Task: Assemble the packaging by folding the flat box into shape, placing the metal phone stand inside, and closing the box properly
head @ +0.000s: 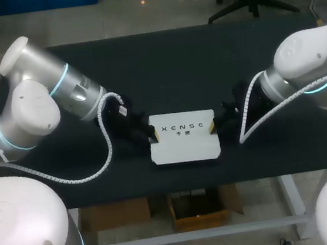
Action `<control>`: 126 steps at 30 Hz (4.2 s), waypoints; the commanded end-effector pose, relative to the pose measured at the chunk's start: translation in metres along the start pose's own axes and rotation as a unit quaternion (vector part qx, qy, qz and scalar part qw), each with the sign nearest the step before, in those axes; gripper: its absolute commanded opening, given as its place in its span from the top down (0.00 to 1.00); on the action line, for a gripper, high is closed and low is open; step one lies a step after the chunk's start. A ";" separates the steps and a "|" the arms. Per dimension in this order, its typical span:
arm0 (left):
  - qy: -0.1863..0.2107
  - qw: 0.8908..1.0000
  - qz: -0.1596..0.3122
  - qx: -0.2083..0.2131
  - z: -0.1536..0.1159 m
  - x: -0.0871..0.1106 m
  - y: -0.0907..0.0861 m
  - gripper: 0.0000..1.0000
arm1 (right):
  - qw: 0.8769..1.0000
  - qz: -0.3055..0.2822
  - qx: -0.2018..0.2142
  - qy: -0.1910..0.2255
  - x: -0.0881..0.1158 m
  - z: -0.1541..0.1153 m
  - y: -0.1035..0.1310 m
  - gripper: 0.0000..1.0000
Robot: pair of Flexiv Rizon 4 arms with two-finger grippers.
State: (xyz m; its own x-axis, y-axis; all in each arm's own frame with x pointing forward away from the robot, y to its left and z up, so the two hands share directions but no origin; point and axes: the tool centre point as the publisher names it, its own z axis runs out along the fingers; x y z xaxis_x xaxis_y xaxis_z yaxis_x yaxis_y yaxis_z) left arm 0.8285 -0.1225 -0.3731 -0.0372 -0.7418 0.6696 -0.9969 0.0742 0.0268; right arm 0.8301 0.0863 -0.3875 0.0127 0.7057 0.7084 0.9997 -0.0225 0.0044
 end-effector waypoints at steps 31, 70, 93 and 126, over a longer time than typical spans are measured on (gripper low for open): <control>0.028 0.999 0.007 0.015 0.011 -0.004 -0.006 0.62 | 1.000 0.003 0.016 0.008 0.007 0.004 0.005 0.69; 0.000 1.000 -0.017 0.000 -0.006 0.018 0.001 0.61 | 0.997 0.047 0.059 -0.012 0.017 -0.009 0.010 0.69; -0.005 0.998 -0.047 -0.033 -0.008 0.020 -0.005 0.60 | 0.992 0.079 0.095 -0.011 0.020 -0.012 0.015 0.73; 0.000 0.994 -0.076 -0.074 -0.014 0.029 -0.004 0.60 | 0.988 0.096 0.125 0.004 0.022 -0.019 0.020 0.76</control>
State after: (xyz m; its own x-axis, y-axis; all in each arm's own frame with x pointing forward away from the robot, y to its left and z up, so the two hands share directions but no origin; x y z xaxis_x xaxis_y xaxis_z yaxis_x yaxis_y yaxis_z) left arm 0.8268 -0.1290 -0.3439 0.1115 -0.7483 0.6539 -0.9739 0.0486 0.2217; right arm 0.8453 0.0839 -0.3590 0.2020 0.7000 0.6850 0.9560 0.0109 -0.2931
